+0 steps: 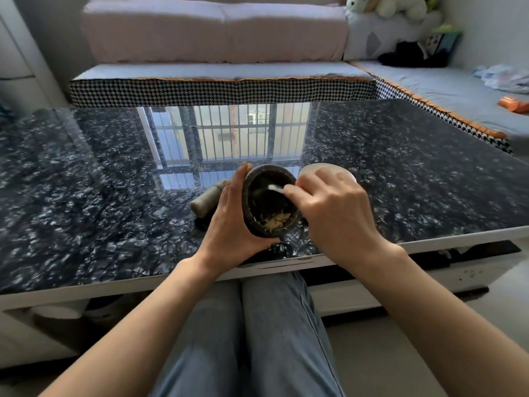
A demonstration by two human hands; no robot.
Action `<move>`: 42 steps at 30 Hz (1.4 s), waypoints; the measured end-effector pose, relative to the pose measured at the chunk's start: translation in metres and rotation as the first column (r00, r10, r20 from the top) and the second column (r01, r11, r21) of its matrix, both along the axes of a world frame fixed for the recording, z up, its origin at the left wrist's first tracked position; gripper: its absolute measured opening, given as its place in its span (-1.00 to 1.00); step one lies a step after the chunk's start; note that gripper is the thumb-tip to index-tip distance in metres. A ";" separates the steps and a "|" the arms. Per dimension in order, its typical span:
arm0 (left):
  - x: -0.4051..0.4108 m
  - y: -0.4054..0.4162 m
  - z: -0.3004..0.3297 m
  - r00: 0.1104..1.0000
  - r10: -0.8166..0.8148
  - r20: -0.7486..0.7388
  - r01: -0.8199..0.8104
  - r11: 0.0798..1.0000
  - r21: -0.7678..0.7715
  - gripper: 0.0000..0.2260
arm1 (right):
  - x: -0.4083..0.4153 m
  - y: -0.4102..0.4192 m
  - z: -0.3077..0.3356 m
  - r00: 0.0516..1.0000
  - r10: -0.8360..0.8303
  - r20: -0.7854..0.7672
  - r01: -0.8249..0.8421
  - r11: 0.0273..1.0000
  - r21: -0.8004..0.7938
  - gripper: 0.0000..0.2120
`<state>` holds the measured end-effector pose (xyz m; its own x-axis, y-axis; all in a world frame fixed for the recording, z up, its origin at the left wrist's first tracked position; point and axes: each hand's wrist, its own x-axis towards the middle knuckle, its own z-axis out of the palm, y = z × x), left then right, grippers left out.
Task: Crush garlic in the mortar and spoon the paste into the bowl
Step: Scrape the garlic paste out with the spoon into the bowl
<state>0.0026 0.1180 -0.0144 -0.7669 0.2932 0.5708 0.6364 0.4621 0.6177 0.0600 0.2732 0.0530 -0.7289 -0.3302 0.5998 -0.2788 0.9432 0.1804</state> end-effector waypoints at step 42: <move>-0.002 0.000 0.005 0.994 0.098 0.047 -0.100 0.995 0.021 0.07 | 0.018 -0.001 -0.037 0.927 0.046 -0.373 0.002 0.992 0.128 -0.80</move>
